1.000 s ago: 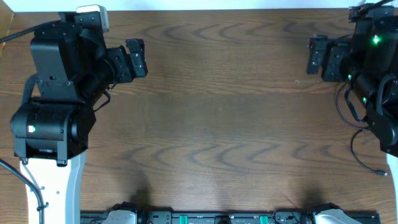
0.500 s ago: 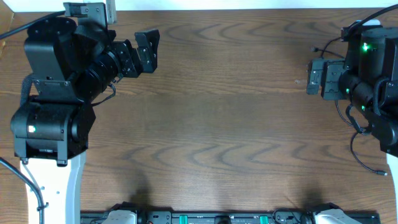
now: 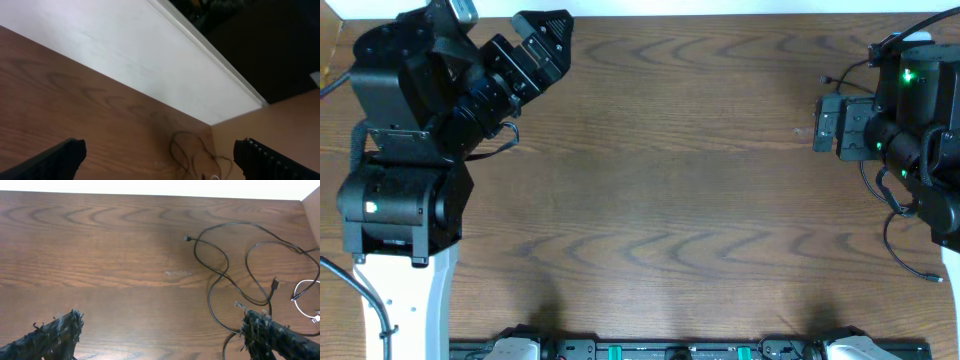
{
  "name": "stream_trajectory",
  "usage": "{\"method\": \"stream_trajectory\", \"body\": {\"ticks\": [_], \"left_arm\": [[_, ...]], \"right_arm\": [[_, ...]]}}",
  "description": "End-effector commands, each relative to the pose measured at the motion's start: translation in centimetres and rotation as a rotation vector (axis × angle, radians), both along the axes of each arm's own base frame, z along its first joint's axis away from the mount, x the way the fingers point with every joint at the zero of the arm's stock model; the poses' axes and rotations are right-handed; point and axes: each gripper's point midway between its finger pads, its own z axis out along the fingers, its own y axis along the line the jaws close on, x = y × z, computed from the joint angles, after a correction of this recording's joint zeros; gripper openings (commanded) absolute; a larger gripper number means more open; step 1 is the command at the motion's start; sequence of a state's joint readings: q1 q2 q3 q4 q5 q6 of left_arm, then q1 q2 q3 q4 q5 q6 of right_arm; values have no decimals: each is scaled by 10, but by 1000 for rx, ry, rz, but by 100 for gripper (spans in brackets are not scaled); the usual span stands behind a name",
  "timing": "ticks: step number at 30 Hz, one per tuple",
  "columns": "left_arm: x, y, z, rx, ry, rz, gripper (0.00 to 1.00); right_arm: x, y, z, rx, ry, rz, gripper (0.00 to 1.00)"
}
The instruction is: Untangle cables
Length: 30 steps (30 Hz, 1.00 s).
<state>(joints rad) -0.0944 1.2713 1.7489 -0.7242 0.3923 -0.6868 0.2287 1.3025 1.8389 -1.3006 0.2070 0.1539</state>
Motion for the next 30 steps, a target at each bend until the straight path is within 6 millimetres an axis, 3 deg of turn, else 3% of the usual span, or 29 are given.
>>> {"method": "stream_trajectory", "body": {"ticks": [1, 6, 10, 13, 16, 19, 22, 26, 30], "left_arm": [[-5, -7, 5, -38, -1, -36, 99], [3, 10, 4, -3, -10, 70, 99], [5, 15, 28, 7, -115, 92, 99], [-11, 16, 47, 90, -215, 66, 99], [-48, 22, 75, 304, -393, 41, 99], [-81, 50, 85, 442, -433, 163, 99], [-110, 78, 76, 574, -394, 276, 99], [-153, 102, 45, 671, -297, 348, 99], [-173, 109, 21, 677, -297, 378, 99]], "right_arm": [[0, -2, 2, 6, -6, -19, 99], [0, -2, 2, 6, -6, -19, 99], [0, -2, 2, 6, -6, -19, 99], [0, -2, 2, 6, -6, -19, 99], [0, -2, 2, 6, -6, -19, 99], [0, -2, 2, 6, -6, -19, 99], [0, -2, 2, 6, -6, -19, 99], [0, -2, 2, 6, -6, -19, 99], [0, -2, 2, 6, -6, -19, 99]]}}
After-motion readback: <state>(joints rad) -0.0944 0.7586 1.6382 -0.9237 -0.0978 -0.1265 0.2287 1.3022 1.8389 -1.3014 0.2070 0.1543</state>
